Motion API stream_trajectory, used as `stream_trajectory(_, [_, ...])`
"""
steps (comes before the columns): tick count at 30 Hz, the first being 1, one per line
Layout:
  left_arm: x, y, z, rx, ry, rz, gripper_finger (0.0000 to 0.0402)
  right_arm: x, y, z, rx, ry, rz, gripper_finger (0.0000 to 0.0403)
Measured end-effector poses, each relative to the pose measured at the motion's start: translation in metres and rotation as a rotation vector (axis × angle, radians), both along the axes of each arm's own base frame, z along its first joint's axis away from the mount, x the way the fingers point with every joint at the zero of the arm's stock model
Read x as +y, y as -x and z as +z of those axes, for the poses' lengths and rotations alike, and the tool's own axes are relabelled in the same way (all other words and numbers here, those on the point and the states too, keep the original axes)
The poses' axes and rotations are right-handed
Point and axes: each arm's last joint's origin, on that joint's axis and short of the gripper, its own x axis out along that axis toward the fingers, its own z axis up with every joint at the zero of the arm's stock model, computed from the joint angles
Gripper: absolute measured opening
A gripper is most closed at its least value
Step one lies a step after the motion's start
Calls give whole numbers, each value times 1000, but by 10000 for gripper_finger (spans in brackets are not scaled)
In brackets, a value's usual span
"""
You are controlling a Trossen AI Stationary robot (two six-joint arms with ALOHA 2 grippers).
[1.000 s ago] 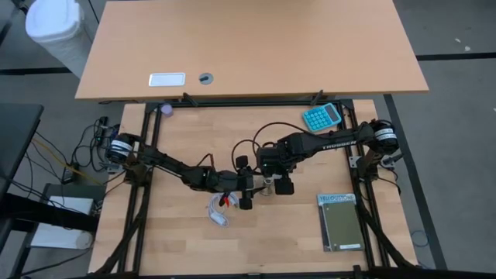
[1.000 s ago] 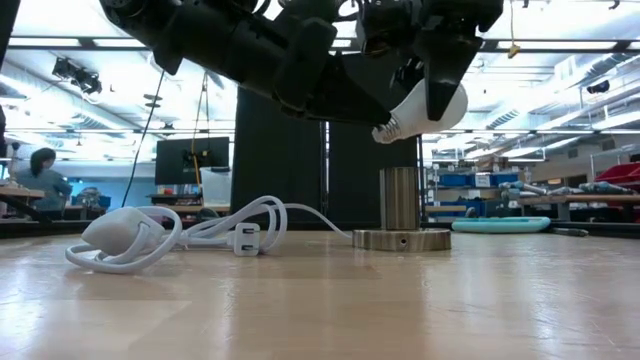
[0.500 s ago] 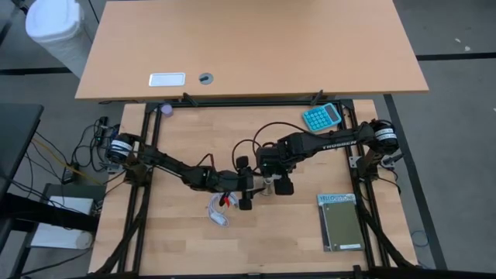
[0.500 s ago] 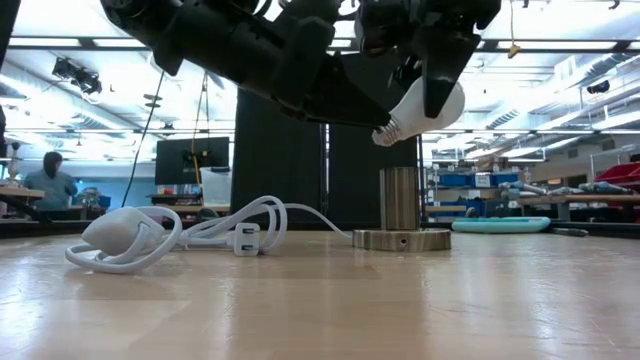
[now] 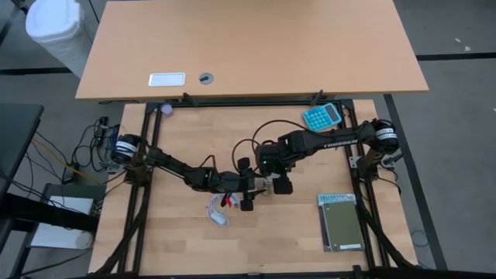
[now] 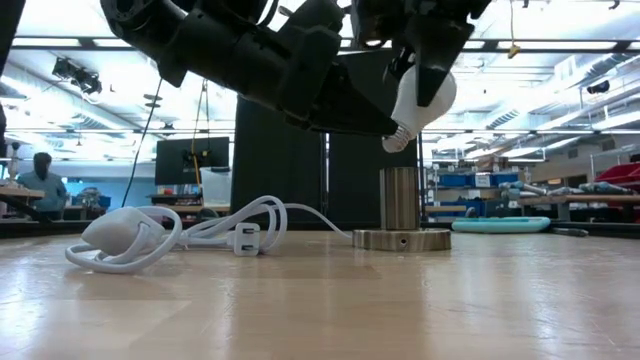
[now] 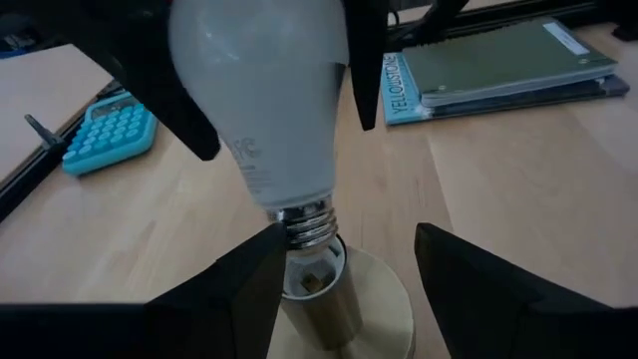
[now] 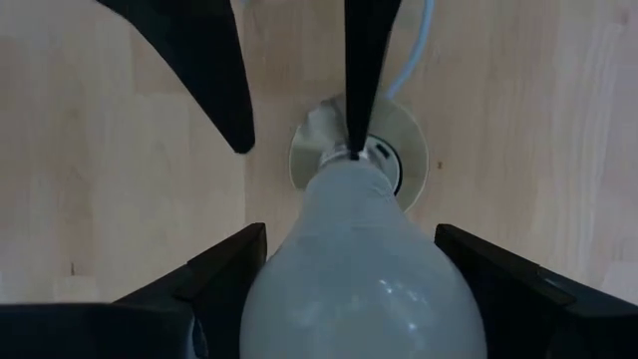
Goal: Screw lightbulb
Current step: Insert the lightbulb into the socket
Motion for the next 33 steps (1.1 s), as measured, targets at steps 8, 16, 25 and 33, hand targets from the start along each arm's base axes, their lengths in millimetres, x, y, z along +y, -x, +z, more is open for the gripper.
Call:
stream_trajectory(8, [0,0,0,4,-1,1,229,-1,2,3,24,2,-1,281])
stream_trajectory(16, [1,1,-2,22,-13,17,229,-3,5,2,50,4,-3,281])
stream_trajectory(25, [2,6,-11,125,70,46,229,-3,2,2,28,-10,16,281])
stream_trajectory(33, [4,4,-23,149,162,81,229,-5,-4,-8,50,-15,15,281])
